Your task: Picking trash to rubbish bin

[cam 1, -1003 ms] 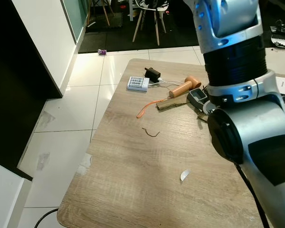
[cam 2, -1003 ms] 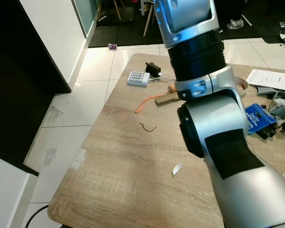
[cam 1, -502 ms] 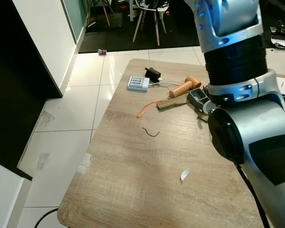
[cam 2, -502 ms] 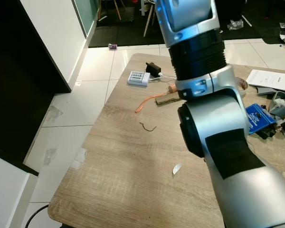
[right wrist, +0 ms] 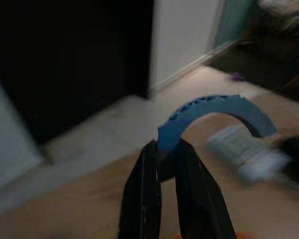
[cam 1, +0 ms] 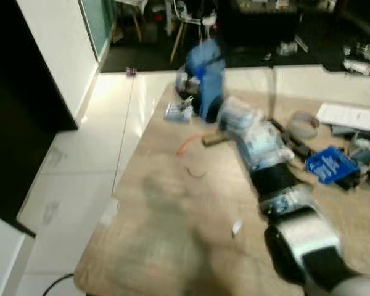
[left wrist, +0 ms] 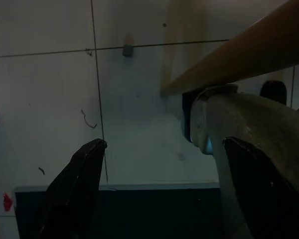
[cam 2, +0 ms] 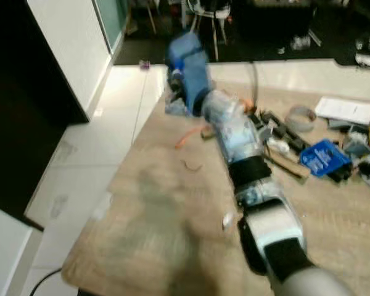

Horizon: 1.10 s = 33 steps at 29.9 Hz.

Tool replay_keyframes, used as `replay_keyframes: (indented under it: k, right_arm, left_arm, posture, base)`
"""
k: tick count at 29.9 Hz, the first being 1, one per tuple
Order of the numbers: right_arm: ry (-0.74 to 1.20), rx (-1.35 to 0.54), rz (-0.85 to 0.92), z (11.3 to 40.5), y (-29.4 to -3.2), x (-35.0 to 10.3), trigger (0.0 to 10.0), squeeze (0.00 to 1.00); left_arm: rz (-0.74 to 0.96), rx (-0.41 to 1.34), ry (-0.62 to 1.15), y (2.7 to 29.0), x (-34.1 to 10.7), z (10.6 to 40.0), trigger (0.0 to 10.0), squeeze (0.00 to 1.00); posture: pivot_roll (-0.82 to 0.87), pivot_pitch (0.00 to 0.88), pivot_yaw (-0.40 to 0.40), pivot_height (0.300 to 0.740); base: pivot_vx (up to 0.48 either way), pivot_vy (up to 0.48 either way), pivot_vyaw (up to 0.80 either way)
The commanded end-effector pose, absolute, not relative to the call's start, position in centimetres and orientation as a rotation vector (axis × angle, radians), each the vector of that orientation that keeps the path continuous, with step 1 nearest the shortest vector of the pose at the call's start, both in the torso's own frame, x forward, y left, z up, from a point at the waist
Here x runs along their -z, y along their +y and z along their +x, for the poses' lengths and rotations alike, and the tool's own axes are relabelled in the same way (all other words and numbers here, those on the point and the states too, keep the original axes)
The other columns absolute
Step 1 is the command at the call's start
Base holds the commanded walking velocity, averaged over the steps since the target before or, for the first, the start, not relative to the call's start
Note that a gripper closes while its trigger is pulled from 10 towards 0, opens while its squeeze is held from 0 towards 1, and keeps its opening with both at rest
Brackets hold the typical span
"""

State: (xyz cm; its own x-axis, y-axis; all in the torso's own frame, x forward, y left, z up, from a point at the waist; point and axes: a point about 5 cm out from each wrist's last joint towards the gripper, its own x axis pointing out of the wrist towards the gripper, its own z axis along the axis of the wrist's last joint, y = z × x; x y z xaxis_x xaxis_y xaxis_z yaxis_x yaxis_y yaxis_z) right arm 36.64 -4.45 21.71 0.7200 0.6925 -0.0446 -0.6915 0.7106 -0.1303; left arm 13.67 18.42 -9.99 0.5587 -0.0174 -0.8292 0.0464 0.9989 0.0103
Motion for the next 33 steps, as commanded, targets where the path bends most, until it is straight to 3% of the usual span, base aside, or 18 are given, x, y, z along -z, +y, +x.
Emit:
replay_keyframes:
  k: [1,7,16,33]
  right_arm:
    - [-0.129,-0.85,-0.127,35.5,-3.0,-23.8,10.0,0.0]
    - [-0.079,-0.994,-0.026,33.4,-1.0,-21.1,10.0,0.0]
    - [-0.05,-1.182,-0.034,30.8,0.9,-19.0,10.0,0.0]
    - [0.017,-1.304,-0.111,28.8,1.0,-16.6,10.0,0.0]
  left_arm:
    - [0.027,0.038,1.044,18.2,10.6,12.1,10.0,0.0]
    - [0.041,0.043,1.057,18.0,10.7,12.0,10.0,0.0]
    - [0.039,0.026,1.053,18.0,10.6,12.3,10.0,0.0]
    - [0.043,0.028,1.069,18.1,10.8,11.9,10.0,0.0]
  posture:
    - [-0.04,0.091,0.002,0.74]
    - [-0.04,0.078,-0.007,0.74]
    - [-0.03,0.076,-0.018,0.74]
    - [-0.03,0.073,-0.01,0.74]
  base:
    - [-0.251,0.0,0.0]
    - [-0.296,0.0,0.0]
    - [-0.324,0.0,0.0]
    - [-0.327,0.0,0.0]
